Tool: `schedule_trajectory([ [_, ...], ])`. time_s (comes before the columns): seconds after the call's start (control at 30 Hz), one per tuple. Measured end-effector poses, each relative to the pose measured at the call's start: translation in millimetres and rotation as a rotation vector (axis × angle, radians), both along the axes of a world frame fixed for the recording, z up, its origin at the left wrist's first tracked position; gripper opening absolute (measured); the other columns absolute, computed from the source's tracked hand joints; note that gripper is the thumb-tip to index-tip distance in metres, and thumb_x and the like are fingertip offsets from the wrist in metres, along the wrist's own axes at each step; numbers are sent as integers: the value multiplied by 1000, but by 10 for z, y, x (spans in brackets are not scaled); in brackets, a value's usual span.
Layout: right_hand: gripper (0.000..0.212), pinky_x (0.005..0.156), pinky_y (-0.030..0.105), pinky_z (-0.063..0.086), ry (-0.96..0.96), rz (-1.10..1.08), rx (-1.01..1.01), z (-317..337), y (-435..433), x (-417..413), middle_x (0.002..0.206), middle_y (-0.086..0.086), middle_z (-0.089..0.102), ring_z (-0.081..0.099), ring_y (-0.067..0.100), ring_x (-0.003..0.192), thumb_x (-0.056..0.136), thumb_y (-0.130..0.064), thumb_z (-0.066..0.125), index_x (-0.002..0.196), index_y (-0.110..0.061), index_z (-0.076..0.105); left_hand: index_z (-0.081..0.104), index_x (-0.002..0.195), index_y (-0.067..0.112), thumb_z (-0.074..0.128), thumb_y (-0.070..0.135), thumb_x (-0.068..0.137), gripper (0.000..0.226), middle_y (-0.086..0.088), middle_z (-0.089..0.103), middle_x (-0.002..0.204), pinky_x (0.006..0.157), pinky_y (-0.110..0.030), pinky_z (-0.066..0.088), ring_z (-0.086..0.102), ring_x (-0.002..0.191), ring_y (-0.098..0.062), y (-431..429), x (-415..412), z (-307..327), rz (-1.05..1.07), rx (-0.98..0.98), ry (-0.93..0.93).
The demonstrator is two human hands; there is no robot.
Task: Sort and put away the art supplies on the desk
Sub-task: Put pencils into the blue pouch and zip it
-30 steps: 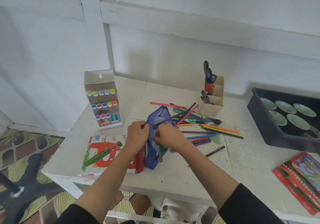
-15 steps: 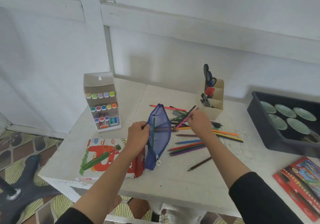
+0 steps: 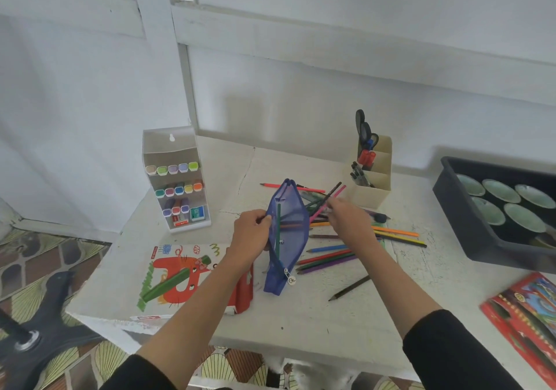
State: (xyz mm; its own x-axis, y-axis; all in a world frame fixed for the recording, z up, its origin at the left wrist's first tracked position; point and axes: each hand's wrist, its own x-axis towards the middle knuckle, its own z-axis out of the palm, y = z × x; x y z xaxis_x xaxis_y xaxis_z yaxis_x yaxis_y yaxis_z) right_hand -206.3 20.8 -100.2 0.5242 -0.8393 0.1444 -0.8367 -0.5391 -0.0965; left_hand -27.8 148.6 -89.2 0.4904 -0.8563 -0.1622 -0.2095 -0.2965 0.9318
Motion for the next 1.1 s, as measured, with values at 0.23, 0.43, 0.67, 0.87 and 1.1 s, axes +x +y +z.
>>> schedule_trajectory([
  [0.23, 2, 53, 12, 43, -861, 81, 55, 675, 477, 101, 72, -3, 56, 55, 1, 59, 94, -12, 53, 96, -12, 53, 64, 90, -9, 46, 11, 97, 28, -28, 66, 84, 63, -43, 59, 66, 78, -41, 11, -86, -37, 1, 10, 28],
  [0.43, 8, 52, 23, 50, -938, 318, 447, 854, 646, 212, 85, 7, 66, 62, 17, 57, 95, -8, 50, 102, -9, 55, 62, 89, -11, 45, 9, 96, 28, -33, 63, 87, 64, -52, 57, 64, 72, -37, 3, -130, -64, 0, 10, 39],
  [0.67, 39, 99, 35, 42, 31, 548, 339, 482, 620, 305, 136, 4, 51, 49, 19, 119, 93, -2, 50, 127, -17, 58, 65, 89, -1, 46, 10, 97, 24, -24, 66, 80, 59, -38, 58, 65, 70, -34, 18, -134, -73, 12, 8, 24],
  [0.87, 32, 85, 40, 51, -314, 419, 68, 329, 508, 34, 105, 14, 66, 61, 30, 98, 83, 13, 52, 104, -3, 69, 64, 93, -6, 44, 9, 98, 25, -26, 67, 88, 49, -24, 54, 64, 67, -24, 46, -155, -114, 23, 18, 83],
  [1.1, 39, 100, 30, 35, -169, -242, 268, -62, -49, -735, 133, 13, 52, 47, 26, 121, 90, 4, 44, 126, -5, 56, 65, 95, -5, 44, 9, 98, 26, -22, 69, 86, 49, -23, 54, 66, 71, -27, 70, -182, -99, 31, 19, 66],
])
